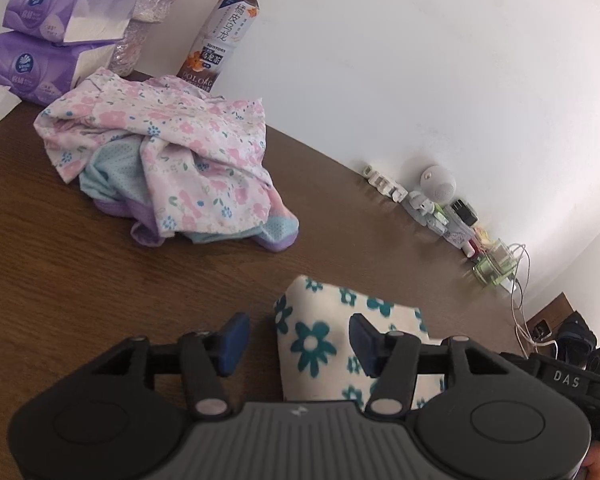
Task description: Fold clothes
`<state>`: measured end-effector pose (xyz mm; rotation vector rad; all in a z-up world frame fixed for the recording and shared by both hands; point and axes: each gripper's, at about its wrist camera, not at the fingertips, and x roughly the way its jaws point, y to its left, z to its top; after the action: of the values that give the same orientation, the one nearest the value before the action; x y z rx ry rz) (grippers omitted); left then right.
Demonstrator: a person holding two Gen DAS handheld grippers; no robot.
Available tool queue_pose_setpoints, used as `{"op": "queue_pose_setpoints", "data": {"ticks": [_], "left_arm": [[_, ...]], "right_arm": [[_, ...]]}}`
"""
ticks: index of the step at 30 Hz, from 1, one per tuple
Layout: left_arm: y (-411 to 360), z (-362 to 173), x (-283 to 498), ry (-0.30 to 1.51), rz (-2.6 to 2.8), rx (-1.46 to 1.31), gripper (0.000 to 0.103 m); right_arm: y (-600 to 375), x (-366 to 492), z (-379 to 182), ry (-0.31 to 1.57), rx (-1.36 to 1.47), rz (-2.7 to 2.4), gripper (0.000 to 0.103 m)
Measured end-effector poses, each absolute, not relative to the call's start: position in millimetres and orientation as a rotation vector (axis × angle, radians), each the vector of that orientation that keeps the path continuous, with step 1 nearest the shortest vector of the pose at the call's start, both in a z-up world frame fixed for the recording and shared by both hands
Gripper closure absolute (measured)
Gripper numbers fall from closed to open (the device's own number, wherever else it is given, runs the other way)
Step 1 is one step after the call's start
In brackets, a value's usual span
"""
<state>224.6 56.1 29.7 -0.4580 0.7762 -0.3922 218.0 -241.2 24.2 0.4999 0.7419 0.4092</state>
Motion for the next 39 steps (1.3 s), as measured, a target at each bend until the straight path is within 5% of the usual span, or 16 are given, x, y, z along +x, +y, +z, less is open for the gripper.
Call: {"op": "queue_pose_setpoints", "data": {"ticks": [10, 25, 28, 32, 39], "left_arm": [[46, 25, 179, 0.803, -0.442, -0.429, 0.06], [46, 22, 179, 0.795, -0.482, -0.462, 0.067], [49, 21, 179, 0.799, -0.48, -0.476, 0.067], [53, 23, 178, 0.801, -0.479, -0.497, 0.066], [58, 25, 169, 0.796, -0.513, -0.466, 0.069]], "right_arm": [[-228, 164, 23, 0.758, 0.416, 0.411, 0.063], [-200, 160, 28, 0.768, 0.271, 0.383, 0.092], [-201, 162, 28, 0.771, 0.283, 0.377, 0.09], [-207, 155, 32, 0.767, 0.311, 0.358, 0.067], [-203, 146, 33, 0.782, 0.293, 0.345, 0.066]]}}
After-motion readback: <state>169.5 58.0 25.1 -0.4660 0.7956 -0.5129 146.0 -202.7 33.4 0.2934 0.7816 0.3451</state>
